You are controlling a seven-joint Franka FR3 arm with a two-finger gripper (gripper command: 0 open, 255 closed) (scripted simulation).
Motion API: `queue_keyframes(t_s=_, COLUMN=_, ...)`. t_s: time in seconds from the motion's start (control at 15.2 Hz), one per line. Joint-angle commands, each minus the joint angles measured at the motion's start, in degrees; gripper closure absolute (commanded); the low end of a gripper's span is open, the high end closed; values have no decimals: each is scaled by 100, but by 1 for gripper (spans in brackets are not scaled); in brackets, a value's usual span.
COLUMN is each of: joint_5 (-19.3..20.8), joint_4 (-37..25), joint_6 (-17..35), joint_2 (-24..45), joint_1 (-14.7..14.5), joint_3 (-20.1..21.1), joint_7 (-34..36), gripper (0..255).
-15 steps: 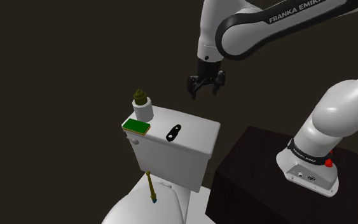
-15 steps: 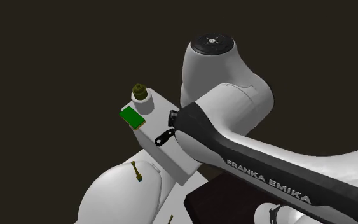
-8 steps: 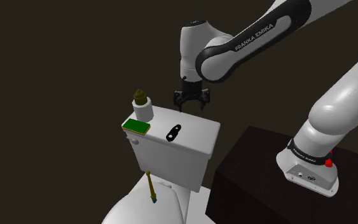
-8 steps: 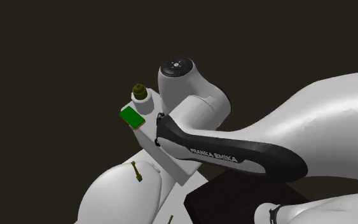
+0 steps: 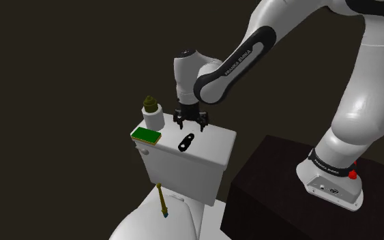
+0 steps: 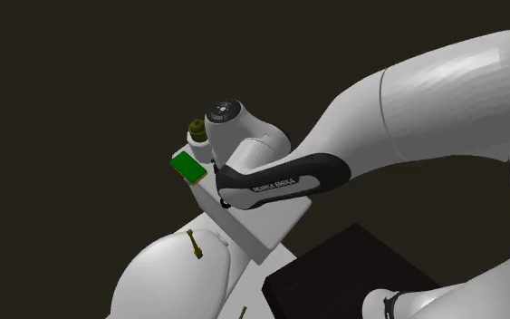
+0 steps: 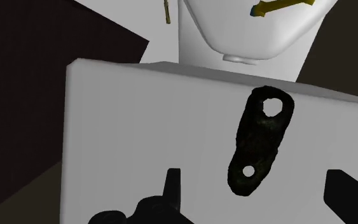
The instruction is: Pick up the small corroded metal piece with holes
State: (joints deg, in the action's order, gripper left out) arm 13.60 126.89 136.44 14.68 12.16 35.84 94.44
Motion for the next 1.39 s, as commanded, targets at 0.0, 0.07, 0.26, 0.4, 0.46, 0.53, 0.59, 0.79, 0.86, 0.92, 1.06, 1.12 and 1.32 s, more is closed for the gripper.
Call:
queue_keyframes(t_s=0.0, joint_5=364, joint_4=-334, joint_6=62, joint_2=555, joint_1=-237, joint_3=-243, joint_7=701, gripper=0)
queue_keyframes(t_s=0.07, joint_5=476, joint_4=-504, joint_6=81, joint_2=796, joint_1=-354, joint_3=-379, joint_7=964, gripper=0)
queue_keyframes(t_s=0.26, joint_5=668, joint_4=-819, joint_6=163, joint_2=1272, joint_1=-579, joint_3=-652, joint_7=1419, gripper=0)
queue_keyframes(t_s=0.4, joint_5=756, joint_4=-828, joint_6=267, joint_2=1396, joint_1=-631, joint_3=-721, joint_7=1476, gripper=0)
queue_keyframes(t_s=0.46, joint_5=800, joint_4=-835, joint_6=318, joint_2=1460, joint_1=-656, joint_3=-755, joint_7=1505, gripper=0)
queue_keyframes(t_s=0.53, joint_5=844, joint_4=-843, joint_6=369, joint_2=1523, joint_1=-682, joint_3=-790, joint_7=1534, gripper=0)
queue_keyframes(t_s=0.59, joint_5=888, joint_4=-852, joint_6=420, joint_2=1587, joint_1=-709, joint_3=-825, joint_7=1562, gripper=0)
queue_keyframes(t_s=0.79, joint_5=955, joint_4=-869, joint_6=498, joint_2=1688, joint_1=-751, joint_3=-881, joint_7=1606, gripper=0)
queue_keyframes(t_s=0.86, joint_5=953, joint_4=-872, joint_6=494, joint_2=1687, joint_1=-751, joint_3=-880, joint_7=1605, gripper=255)
queue_keyframes(t_s=0.92, joint_5=952, joint_4=-875, joint_6=491, joint_2=1686, joint_1=-750, joint_3=-879, joint_7=1604, gripper=255)
queue_keyframes(t_s=1.06, joint_5=953, joint_4=-875, joint_6=493, joint_2=1689, joint_1=-751, joint_3=-881, joint_7=1604, gripper=255)
queue_keyframes(t_s=1.12, joint_5=951, joint_4=-871, joint_6=492, joint_2=1684, joint_1=-750, joint_3=-878, joint_7=1605, gripper=255)
queue_keyframes(t_s=1.32, joint_5=951, joint_4=-878, joint_6=487, joint_2=1687, joint_1=-753, joint_3=-878, joint_7=1606, gripper=255)
